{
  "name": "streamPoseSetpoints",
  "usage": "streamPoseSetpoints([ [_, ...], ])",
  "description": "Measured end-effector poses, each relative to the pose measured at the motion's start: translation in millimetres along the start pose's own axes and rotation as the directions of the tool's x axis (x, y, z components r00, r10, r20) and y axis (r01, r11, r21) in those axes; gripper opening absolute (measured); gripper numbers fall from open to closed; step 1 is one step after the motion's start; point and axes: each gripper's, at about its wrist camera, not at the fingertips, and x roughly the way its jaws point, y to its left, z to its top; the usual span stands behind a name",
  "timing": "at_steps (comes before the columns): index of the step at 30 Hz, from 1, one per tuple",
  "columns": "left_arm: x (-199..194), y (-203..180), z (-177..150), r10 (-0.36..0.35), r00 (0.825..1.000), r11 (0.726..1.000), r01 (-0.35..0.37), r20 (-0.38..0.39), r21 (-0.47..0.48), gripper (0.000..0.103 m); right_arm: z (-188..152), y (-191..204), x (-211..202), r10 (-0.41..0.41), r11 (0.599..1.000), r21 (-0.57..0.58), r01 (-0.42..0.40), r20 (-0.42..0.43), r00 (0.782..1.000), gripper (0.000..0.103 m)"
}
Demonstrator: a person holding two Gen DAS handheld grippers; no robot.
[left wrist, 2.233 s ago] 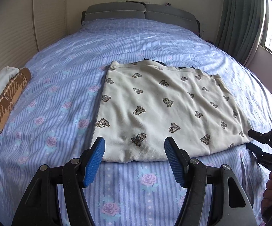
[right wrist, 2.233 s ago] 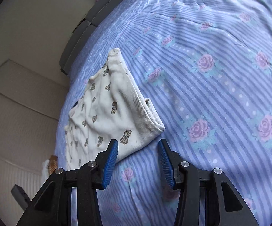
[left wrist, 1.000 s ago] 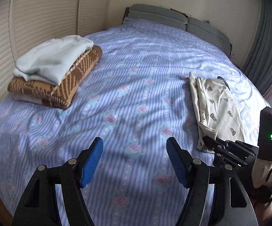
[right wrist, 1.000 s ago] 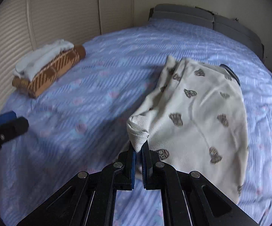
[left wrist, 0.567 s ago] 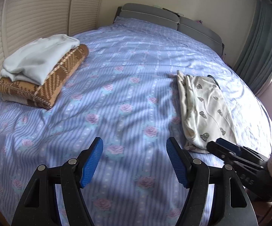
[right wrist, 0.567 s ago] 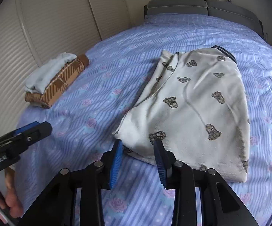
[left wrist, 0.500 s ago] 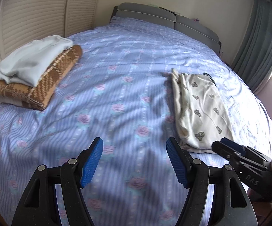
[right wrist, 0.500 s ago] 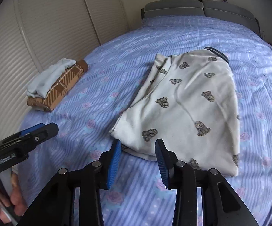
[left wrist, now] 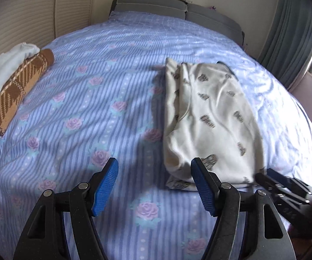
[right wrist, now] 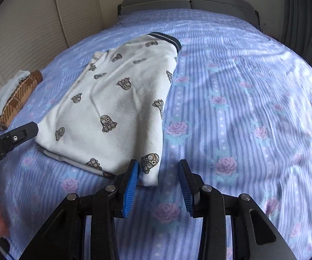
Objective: Fold small clothes
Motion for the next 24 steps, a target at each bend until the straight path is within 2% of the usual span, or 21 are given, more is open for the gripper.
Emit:
streamPoseSetpoints([
  [3, 0, 6, 1, 0.007, 1.0, 1.0, -0.007, 0.012, -0.02, 0.069, 1, -2, -8, 0.036, 0.999, -0.002, -0.036, 0.013, 0.999, 0.039],
  [6, -4, 3, 11, 0.012, 0.998, 1.0, -0.011, 0.059, -0.01, 0.069, 6, -8, -18, 0.096, 0.995, 0.017, -0.097, 0.056, 0.994, 0.039],
  [11, 8, -10, 49, -0.016, 0.997, 1.0, 0.015, 0.079, 0.015, 0.069, 48, -25, -17, 0.211, 0.977, 0.018, -0.214, 0.09, 0.973, 0.039],
  [17, 41, -28, 108, -0.037, 0.996, 0.999, 0.034, 0.083, 0.037, 0.068, 117, -35, 4, 0.189, 0.982, -0.046, -0.185, 0.104, 0.976, 0.039],
  [18, 46, -30, 116, -0.04, 0.996, 0.999, 0.037, 0.081, 0.038, 0.067, 126, -36, 10, 0.18, 0.983, -0.048, -0.176, 0.105, 0.978, 0.039],
  [20, 56, -37, 133, -0.07, 0.995, 0.996, 0.066, 0.075, 0.057, 0.052, 142, -39, 22, 0.176, 0.984, -0.036, -0.173, 0.104, 0.979, 0.039],
  [22, 66, -46, 144, -0.105, 0.993, 0.99, 0.099, 0.056, 0.096, 0.045, 152, -43, 32, 0.181, 0.983, -0.012, -0.181, 0.1, 0.978, 0.039],
  [24, 77, -53, 150, -0.114, 0.993, 0.985, 0.109, 0.034, 0.138, 0.042, 157, -48, 40, 0.186, 0.982, 0.013, -0.188, 0.101, 0.977, 0.039],
])
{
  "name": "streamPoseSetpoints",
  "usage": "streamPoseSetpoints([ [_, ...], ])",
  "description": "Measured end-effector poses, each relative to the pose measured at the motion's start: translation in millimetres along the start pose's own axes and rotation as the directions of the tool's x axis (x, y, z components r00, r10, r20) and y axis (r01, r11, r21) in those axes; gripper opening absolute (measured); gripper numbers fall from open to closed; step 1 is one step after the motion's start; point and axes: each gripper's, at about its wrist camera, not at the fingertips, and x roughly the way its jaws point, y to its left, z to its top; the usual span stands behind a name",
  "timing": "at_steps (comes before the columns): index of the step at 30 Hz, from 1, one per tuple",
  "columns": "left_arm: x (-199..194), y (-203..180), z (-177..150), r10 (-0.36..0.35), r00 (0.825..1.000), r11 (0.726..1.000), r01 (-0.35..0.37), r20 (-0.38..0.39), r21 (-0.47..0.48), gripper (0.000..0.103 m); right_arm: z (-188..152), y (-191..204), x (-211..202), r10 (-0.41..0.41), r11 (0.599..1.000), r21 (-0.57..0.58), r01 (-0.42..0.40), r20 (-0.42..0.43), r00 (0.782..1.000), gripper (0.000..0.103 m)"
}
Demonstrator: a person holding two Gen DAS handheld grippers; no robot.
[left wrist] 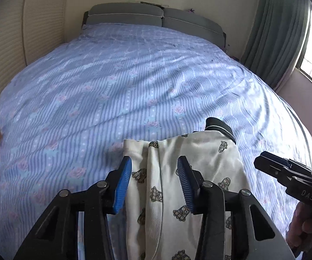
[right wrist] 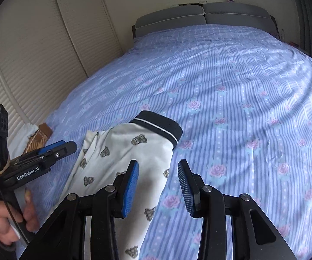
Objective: Fold small clothes
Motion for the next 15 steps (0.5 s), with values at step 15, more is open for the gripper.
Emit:
streamPoseSetpoints([
  [15, 43, 2, 6, -0.049, 0.993, 0.999, 0.049, -0.11, -0.002, 0.007, -12, -23, 26, 0.01, 0.998, 0.059, -0.008, -0.037, 0.999, 0.039],
])
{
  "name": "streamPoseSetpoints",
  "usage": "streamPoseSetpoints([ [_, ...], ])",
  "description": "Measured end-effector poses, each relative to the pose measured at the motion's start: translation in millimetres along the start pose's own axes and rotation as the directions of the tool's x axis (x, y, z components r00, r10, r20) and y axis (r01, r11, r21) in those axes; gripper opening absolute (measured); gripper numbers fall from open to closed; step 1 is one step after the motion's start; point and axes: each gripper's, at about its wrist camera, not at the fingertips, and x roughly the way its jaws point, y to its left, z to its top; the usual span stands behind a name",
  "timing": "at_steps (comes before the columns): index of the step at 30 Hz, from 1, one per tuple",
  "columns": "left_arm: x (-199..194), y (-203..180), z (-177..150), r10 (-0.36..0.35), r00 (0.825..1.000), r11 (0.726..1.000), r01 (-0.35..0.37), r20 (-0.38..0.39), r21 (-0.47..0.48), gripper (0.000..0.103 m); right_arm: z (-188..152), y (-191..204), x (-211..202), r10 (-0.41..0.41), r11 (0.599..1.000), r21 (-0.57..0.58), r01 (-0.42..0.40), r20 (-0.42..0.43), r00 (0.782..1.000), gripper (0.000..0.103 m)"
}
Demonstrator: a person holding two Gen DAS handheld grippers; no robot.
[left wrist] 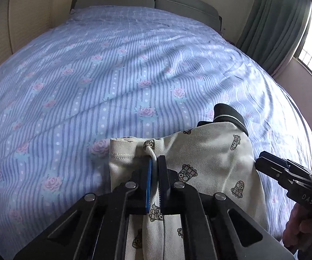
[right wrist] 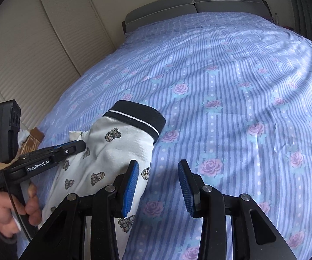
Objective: Fold small clothes
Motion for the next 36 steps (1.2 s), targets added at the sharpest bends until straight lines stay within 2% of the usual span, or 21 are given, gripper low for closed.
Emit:
streamPoseSetpoints([
  [4, -24, -2, 5, 0.028, 0.997, 0.999, -0.029, 0.068, 0.023, 0.007, 6, 6, -1, 0.018, 0.999, -0.028, -0.018, 0.006, 1.0, 0.039],
  [9, -1, 4, 2, 0.032, 0.999, 0.999, -0.032, -0.007, 0.025, 0.007, 13, 11, 14, 0.005, 0.998, -0.057, -0.007, -0.025, 1.0, 0.039],
  [12, 3, 6, -4, 0.026, 1.0, 0.999, -0.026, -0.003, 0.026, 0.008, 15, 10, 25, -0.012, 0.999, -0.05, 0.009, -0.052, 0.999, 0.039],
  [13, -1, 5, -6, 0.028, 1.0, 0.999, -0.028, 0.005, 0.032, 0.011, 15, 11, 24, -0.015, 0.999, -0.047, 0.013, -0.052, 0.999, 0.039],
  [16, -20, 2, -17, 0.028, 0.999, 0.998, -0.03, 0.037, 0.052, 0.038, 11, 17, 8, -0.008, 0.998, -0.057, 0.006, -0.032, 0.999, 0.039],
  [18, -40, -1, -30, 0.04, 0.997, 0.997, -0.044, 0.061, 0.065, 0.039, 1, 27, -9, -0.015, 0.996, -0.089, 0.014, -0.016, 1.0, 0.039],
  [22, -72, -3, -65, 0.054, 0.997, 0.997, -0.057, 0.06, 0.052, 0.041, -32, 50, -41, -0.012, 0.986, -0.169, 0.011, -0.003, 1.0, 0.039],
  [25, -90, -5, -97, 0.079, 0.996, 0.996, -0.08, 0.045, 0.039, 0.041, -60, 65, -58, -0.04, 0.977, -0.211, 0.038, -0.005, 0.999, 0.039],
  [29, -99, -2, -130, 0.09, 0.995, 0.996, -0.09, 0.033, -0.008, 0.041, -90, 76, -69, -0.045, 0.971, -0.237, 0.032, -0.047, 0.998, 0.037],
  [32, -90, 3, -144, 0.083, 0.997, 0.996, -0.083, -0.002, -0.04, 0.041, -104, 77, -62, -0.102, 0.965, -0.248, 0.08, -0.08, 0.992, 0.037],
  [33, -88, 4, -147, 0.078, 0.997, 0.996, -0.078, 0.002, -0.048, 0.041, -105, 74, -59, -0.098, 0.969, -0.237, 0.072, -0.098, 0.99, 0.037],
  [35, -87, 6, -150, 0.076, 0.997, 0.995, -0.075, 0.01, -0.064, 0.043, -111, 66, -51, -0.055, 0.981, -0.194, 0.028, -0.133, 0.99, 0.012],
  [36, -87, 8, -151, 0.075, 0.997, 0.995, -0.074, 0.011, -0.071, 0.043, -113, 60, -49, -0.047, 0.985, -0.17, 0.023, -0.137, 0.989, 0.012],
])
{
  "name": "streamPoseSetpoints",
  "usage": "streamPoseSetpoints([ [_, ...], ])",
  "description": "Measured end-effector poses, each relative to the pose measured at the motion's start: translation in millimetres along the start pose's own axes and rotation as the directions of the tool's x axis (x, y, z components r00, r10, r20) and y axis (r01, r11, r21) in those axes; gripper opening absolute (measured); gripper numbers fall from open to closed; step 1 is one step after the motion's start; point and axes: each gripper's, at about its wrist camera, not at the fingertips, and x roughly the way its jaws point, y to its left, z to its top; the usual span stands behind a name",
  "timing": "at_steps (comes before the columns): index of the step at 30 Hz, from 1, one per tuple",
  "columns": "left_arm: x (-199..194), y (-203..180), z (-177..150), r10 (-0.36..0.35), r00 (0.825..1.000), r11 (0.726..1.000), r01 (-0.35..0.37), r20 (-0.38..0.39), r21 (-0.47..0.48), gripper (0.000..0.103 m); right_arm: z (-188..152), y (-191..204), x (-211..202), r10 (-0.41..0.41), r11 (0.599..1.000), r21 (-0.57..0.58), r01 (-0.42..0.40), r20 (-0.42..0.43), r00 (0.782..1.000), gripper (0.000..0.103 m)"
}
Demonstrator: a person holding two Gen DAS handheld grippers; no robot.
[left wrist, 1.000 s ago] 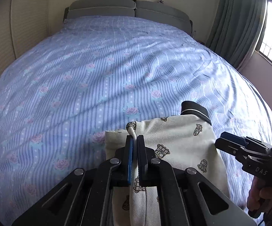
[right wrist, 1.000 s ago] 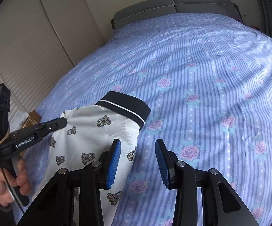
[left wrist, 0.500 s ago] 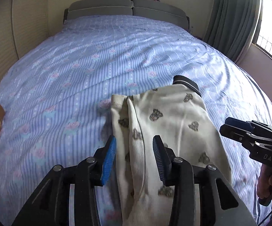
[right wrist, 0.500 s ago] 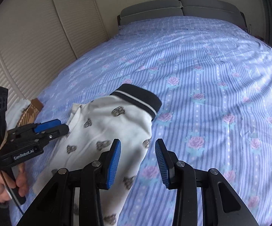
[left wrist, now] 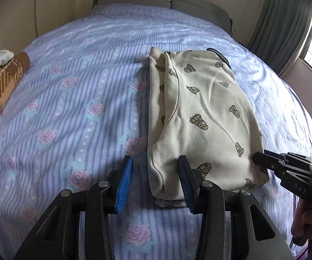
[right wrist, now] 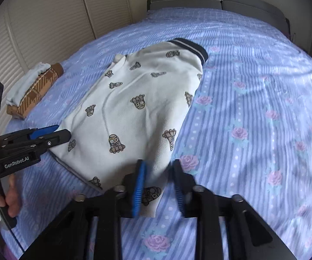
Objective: Fold small clothes
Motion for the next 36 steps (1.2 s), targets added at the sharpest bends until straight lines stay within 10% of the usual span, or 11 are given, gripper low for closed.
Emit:
streamPoseSetpoints([
  [9, -11, 3, -15, 0.013, 1.0, 1.0, -0.013, 0.013, -0.019, 0.043, -16, -33, -8, 0.05, 0.984, 0.169, -0.052, 0.014, 0.999, 0.006],
  [14, -33, 9, -21, 0.009, 0.999, 0.997, -0.006, 0.047, -0.079, 0.044, -19, -34, -31, 0.078, 0.973, 0.214, -0.088, 0.055, 0.995, 0.032],
  [20, -40, 3, -34, -0.066, 0.996, 0.982, 0.075, 0.054, -0.175, 0.052, -29, -26, -56, 0.106, 0.969, 0.212, -0.125, 0.097, 0.99, 0.033],
  [36, -12, 11, -51, -0.145, 0.981, 0.782, 0.192, 0.128, -0.592, 0.051, 36, -65, -35, 0.176, 0.966, 0.172, -0.193, 0.11, 0.978, 0.034],
])
